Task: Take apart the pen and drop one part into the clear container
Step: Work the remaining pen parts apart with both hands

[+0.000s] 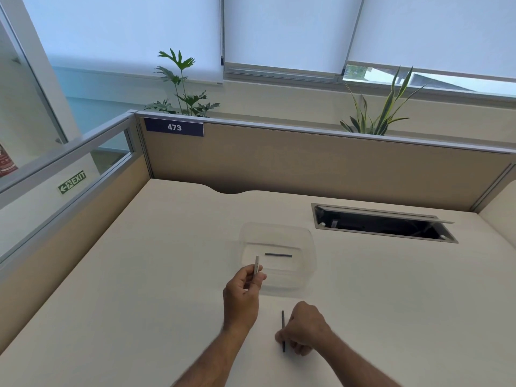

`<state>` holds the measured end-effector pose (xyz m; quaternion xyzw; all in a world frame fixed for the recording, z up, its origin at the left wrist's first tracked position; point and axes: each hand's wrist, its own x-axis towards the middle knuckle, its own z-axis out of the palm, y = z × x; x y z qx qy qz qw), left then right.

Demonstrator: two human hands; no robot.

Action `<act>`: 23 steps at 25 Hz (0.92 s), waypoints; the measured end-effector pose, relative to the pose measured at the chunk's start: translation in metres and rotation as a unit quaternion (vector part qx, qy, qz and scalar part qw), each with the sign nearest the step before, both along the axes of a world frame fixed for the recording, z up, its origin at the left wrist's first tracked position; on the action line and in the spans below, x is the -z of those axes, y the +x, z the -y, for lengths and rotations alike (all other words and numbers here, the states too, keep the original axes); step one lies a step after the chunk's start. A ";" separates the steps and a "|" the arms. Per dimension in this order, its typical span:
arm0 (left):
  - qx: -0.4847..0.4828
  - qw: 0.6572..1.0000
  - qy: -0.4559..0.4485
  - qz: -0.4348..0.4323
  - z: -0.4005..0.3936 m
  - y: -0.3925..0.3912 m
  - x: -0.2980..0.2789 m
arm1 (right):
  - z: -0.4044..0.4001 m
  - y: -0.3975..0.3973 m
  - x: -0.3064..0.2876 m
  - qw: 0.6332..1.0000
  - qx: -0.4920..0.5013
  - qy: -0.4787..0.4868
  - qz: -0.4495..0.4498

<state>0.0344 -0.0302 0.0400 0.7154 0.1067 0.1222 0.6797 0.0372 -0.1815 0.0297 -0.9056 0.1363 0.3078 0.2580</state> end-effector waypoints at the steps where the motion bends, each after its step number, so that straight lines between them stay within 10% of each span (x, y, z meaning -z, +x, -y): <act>1: 0.001 1.000 0.001 -0.001 0.000 0.000 0.000 | 0.001 0.000 0.001 1.000 0.008 0.007 0.000; 15: 0.008 1.000 0.001 -0.001 0.000 -0.003 0.002 | 0.007 -0.011 0.014 0.982 -0.043 -0.097 0.159; 23: 0.023 1.000 0.014 -0.015 0.003 -0.005 0.003 | 0.016 0.000 -0.031 0.919 0.181 0.313 0.161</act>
